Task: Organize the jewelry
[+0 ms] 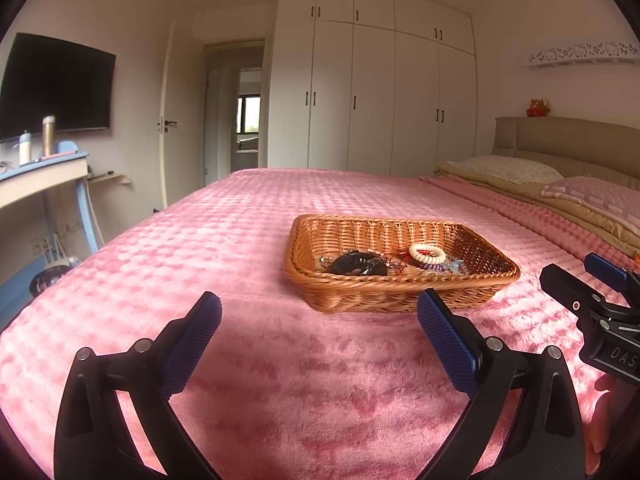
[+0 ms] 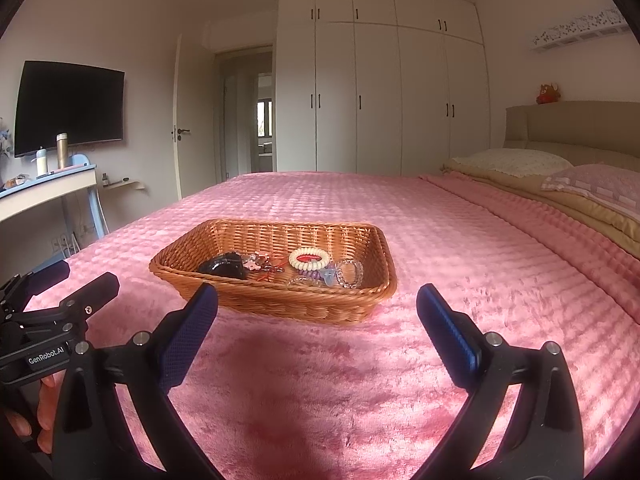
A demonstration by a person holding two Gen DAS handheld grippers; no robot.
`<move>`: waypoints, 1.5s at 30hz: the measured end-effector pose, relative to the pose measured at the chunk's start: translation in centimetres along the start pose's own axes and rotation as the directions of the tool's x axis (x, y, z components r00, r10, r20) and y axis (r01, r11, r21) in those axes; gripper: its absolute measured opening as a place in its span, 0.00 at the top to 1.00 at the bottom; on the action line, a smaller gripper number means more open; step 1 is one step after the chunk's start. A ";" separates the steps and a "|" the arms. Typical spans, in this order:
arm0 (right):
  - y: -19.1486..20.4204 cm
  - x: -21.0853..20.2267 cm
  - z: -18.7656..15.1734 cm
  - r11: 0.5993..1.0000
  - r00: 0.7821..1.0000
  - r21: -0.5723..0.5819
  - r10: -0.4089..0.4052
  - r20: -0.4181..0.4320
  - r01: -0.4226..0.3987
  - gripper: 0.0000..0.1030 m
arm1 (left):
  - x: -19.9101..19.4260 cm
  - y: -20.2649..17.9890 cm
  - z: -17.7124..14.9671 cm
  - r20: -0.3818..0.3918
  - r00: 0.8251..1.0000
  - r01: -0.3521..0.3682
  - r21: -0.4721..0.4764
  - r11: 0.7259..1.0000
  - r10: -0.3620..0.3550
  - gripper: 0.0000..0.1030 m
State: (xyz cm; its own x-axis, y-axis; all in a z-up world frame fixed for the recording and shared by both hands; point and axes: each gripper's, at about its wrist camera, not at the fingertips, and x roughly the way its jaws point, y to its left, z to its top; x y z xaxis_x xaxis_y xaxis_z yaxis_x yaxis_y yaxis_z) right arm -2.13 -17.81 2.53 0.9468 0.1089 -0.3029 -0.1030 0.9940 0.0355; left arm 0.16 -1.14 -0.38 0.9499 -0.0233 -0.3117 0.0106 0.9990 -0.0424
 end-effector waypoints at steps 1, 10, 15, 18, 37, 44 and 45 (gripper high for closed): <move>0.0 0.1 0.0 1.000 1.000 0.000 0.000 -0.002 0.000 0.08 | 0.0 0.0 0.0 -0.001 1.000 0.000 0.000 1.000 0.000 0.08; 0.1 0.2 0.0 1.000 1.000 -0.001 0.003 -0.010 -0.003 0.08 | 0.1 -0.1 0.0 -0.005 1.000 -0.001 -0.003 1.000 0.001 0.08; 0.1 0.3 0.0 1.000 1.000 -0.002 0.004 -0.011 -0.005 0.08 | 0.1 0.0 -0.1 -0.009 1.000 -0.004 -0.008 1.000 0.004 0.08; 0.1 0.3 0.0 1.000 1.000 -0.003 0.004 -0.012 -0.004 0.08 | 0.1 0.0 -0.1 -0.011 1.000 -0.005 -0.012 1.000 0.005 0.08; 0.2 0.2 -0.1 1.000 1.000 -0.007 0.005 -0.013 -0.005 0.08 | 0.2 0.5 0.0 -0.024 0.999 -0.041 -0.037 0.998 0.040 0.08; 0.2 0.2 -0.1 1.000 1.000 -0.008 0.007 -0.013 -0.007 0.08 | 0.3 0.3 0.0 -0.031 0.998 -0.048 -0.027 0.999 0.047 0.08; 0.2 0.3 -0.1 1.000 1.000 -0.008 0.007 -0.013 -0.007 0.08 | 0.3 0.3 0.0 -0.032 0.998 -0.048 -0.026 0.999 0.047 0.08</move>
State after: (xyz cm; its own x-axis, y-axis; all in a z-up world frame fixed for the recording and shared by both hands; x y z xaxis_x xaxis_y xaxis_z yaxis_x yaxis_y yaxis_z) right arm -1.92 -17.61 2.38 0.9420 0.1155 -0.3152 -0.1117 0.9933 0.0302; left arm 0.48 -0.85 -0.50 0.9389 0.0224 -0.3434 -0.0427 0.9977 -0.0519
